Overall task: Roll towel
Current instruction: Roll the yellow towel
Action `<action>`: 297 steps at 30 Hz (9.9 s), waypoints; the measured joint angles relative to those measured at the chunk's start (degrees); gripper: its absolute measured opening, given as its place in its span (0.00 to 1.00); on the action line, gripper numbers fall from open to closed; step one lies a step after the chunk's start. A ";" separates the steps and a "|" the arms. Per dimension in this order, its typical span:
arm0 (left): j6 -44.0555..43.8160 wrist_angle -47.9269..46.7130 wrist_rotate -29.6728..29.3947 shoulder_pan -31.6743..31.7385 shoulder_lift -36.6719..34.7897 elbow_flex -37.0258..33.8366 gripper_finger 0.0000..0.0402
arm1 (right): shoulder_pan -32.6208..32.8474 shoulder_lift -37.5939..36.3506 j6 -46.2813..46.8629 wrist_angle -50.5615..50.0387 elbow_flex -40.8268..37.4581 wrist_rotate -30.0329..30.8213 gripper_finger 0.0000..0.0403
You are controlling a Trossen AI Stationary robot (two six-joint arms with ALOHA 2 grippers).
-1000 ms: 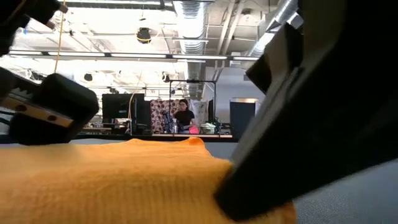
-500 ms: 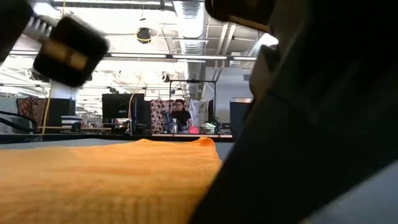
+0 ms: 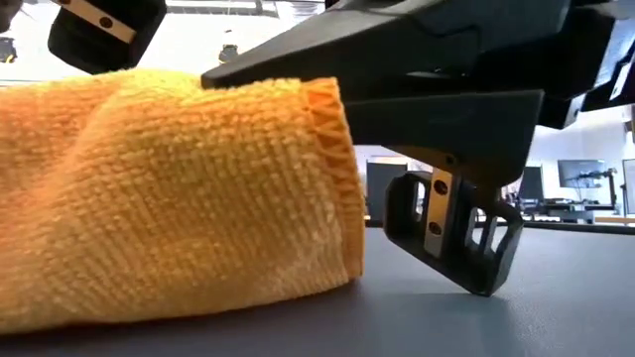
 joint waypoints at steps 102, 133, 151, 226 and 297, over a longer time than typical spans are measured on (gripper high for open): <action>-4.79 6.68 -28.39 -15.18 18.10 3.77 0.00 | -2.14 0.20 15.27 -3.72 -0.26 -6.23 0.06; -10.32 17.80 -23.99 -12.61 18.10 -4.20 0.00 | -2.88 -0.32 25.96 -4.15 -0.13 -9.24 0.24; -5.03 21.31 -17.98 -9.90 17.90 -5.76 0.00 | 4.11 -13.12 2.82 -27.13 -0.31 3.90 0.24; 0.08 11.69 8.09 1.90 9.97 -6.25 0.00 | 6.80 2.40 -41.39 -38.03 18.99 23.83 0.33; -29.61 9.75 22.62 11.91 9.97 -8.04 0.00 | 6.89 -7.89 -55.47 -37.78 10.76 22.49 0.40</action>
